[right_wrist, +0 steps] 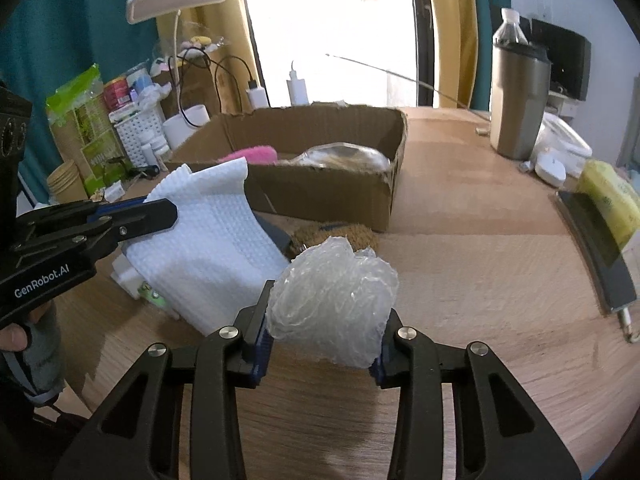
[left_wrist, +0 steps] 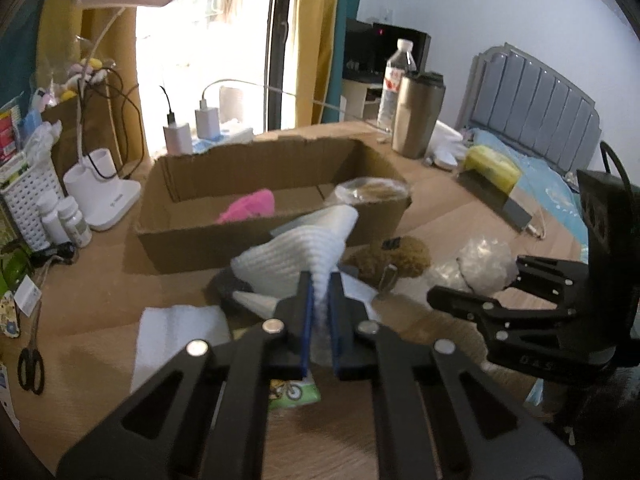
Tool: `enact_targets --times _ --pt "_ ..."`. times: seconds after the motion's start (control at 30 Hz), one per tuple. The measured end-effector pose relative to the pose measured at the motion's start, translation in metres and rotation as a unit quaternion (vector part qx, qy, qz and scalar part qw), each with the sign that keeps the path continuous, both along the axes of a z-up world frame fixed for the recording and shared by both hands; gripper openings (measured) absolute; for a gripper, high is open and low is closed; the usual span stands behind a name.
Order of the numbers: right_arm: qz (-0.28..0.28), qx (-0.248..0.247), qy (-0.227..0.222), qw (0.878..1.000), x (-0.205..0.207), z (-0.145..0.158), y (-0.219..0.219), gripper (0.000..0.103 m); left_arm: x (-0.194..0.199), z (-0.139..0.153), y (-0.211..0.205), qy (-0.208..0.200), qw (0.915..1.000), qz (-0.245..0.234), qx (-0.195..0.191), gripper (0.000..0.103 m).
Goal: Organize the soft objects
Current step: 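Lift the towel with the left gripper while the right gripper carries the bath puff into the box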
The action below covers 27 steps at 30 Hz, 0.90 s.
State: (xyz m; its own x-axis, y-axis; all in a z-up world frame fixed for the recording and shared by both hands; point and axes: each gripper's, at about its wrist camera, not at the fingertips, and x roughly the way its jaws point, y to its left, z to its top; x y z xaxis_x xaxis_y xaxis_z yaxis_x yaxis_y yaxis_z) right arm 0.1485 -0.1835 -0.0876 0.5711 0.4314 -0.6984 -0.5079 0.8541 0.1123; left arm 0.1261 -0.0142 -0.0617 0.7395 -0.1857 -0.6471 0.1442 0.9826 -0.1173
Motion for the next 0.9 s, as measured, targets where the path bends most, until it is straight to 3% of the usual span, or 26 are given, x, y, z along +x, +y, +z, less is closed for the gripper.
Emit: enact_targets --times 0.9 --pt "0.021 0.010 -0.063 0.998 0.008 0.051 0.022 0.040 -0.008 0.051 0.044 -0.069 0.9964 0.049 0.002 0.007"
